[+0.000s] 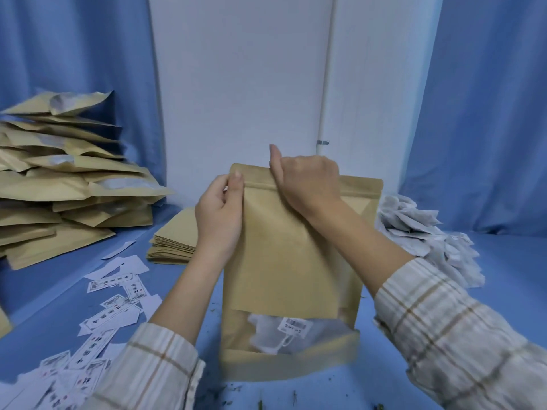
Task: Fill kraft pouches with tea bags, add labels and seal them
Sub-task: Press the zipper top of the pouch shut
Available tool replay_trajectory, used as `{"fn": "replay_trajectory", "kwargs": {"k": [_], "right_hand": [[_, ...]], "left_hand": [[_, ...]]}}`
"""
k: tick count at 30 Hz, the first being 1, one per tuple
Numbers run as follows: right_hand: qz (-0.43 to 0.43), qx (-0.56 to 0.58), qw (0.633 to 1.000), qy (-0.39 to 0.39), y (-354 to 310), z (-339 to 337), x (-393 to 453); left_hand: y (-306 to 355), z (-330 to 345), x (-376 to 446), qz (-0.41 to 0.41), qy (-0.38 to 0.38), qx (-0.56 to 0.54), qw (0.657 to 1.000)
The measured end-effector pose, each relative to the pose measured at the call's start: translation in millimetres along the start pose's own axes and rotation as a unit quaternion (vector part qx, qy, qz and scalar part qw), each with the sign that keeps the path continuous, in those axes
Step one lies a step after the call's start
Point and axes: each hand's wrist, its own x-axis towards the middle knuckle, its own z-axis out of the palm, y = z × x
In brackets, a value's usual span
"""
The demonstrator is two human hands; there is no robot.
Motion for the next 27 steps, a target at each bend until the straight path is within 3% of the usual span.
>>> {"fn": "replay_trajectory", "kwargs": {"k": [3, 7, 11, 13, 14, 17, 20, 21, 24, 27], "right_hand": [[0.011, 0.021, 1.000, -0.002, -2, -2, -1], [-0.014, 0.082, 0.991, -0.106, -19, 1, 1], [0.019, 0.066, 0.997, -0.029, -29, -3, 6], [-0.050, 0.107, 0.988, -0.097, -25, 0, 7], [-0.045, 0.129, 0.980, -0.143, -20, 1, 3], [-0.004, 0.087, 0.993, -0.074, -8, -6, 4], [-0.031, 0.108, 0.984, -0.138, 4, 2, 4], [-0.037, 0.103, 0.985, -0.133, 11, 4, 4], [-0.032, 0.075, 0.997, 0.002, 22, -3, 2], [-0.033, 0.107, 0.991, 0.074, 35, 1, 1]], "left_hand": [[-4, -6, 1, -0.038, -0.038, -0.045, 0.998], [-2, -2, 1, -0.028, -0.028, -0.051, 0.998], [0, 3, -4, -0.032, -0.005, -0.070, 0.997], [-2, -3, -2, -0.043, 0.001, -0.097, 0.994], [-4, -6, 0, -0.044, 0.006, -0.110, 0.993], [-3, -10, 3, -0.023, -0.005, -0.113, 0.993], [-8, -14, 4, -0.029, 0.019, -0.120, 0.992], [-10, -16, 7, -0.033, 0.030, -0.122, 0.991], [-14, -23, 10, -0.027, 0.026, -0.122, 0.992], [-16, -29, 13, -0.019, 0.040, -0.121, 0.992]]}}
